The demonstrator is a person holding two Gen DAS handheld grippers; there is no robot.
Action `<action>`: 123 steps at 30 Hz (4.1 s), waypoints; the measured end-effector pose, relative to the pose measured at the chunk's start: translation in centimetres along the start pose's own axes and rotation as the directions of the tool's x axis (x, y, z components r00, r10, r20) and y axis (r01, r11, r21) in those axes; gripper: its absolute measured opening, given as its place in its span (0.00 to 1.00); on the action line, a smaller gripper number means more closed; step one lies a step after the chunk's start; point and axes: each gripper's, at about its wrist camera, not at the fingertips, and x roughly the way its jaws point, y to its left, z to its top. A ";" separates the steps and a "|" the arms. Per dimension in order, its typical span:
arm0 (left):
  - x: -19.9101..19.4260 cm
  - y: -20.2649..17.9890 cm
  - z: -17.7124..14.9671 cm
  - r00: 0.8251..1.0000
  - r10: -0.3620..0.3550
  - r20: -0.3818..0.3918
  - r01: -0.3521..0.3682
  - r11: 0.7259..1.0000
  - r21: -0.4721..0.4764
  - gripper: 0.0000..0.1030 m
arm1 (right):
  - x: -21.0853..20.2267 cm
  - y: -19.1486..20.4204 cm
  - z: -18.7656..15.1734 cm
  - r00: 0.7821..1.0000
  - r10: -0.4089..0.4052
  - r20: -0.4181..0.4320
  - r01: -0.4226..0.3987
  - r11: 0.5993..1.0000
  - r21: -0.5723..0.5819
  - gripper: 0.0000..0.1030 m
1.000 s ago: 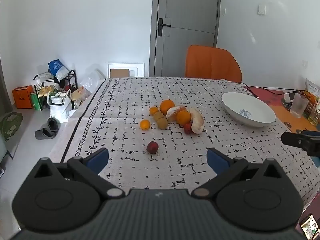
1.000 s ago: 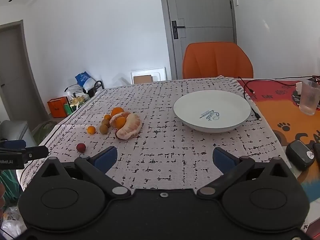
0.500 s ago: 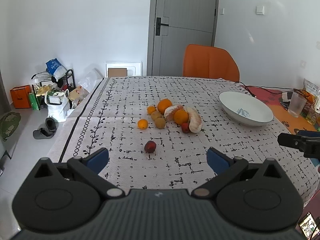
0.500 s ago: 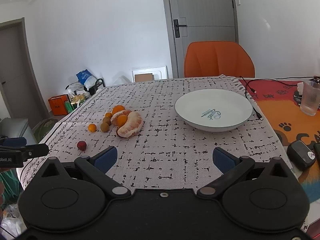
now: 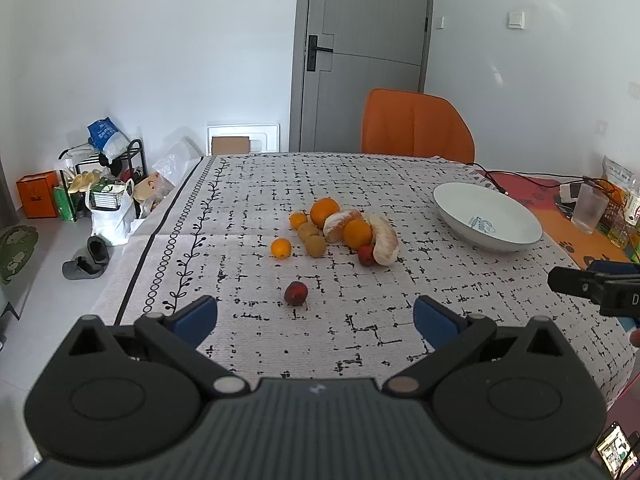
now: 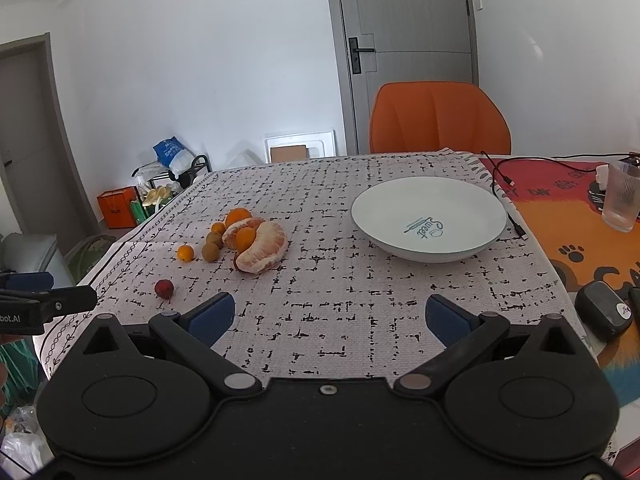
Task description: Organize fruits
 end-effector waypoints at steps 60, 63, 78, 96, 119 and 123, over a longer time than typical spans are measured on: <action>4.6 3.2 -0.6 0.999 -0.046 0.001 0.046 0.997 -0.062 0.98 | 5.0 -0.8 -1.1 0.995 0.089 -0.043 -0.087 0.996 0.036 1.00; 5.3 3.3 -0.7 0.999 -0.044 0.004 0.044 0.997 -0.071 0.93 | 5.7 -0.8 -1.2 0.994 0.100 -0.041 -0.098 0.994 0.036 1.00; 10.2 3.8 -0.8 0.997 -0.058 -0.056 0.050 0.990 -0.130 0.58 | 9.5 -0.6 -0.4 0.992 0.122 -0.042 -0.119 0.990 0.072 0.95; 13.5 3.9 0.0 0.994 -0.037 -0.103 0.019 0.986 -0.165 0.20 | 14.9 0.4 1.6 0.973 0.217 -0.084 -0.205 0.970 0.134 0.82; 15.3 5.7 1.8 0.994 -0.001 -0.108 -0.019 0.982 -0.187 0.20 | 20.6 1.5 3.4 0.949 0.290 -0.123 -0.261 0.942 0.210 0.62; 15.4 5.8 1.9 0.994 0.001 -0.108 -0.022 0.981 -0.191 0.20 | 21.2 2.0 3.7 0.946 0.298 -0.125 -0.270 0.942 0.201 0.58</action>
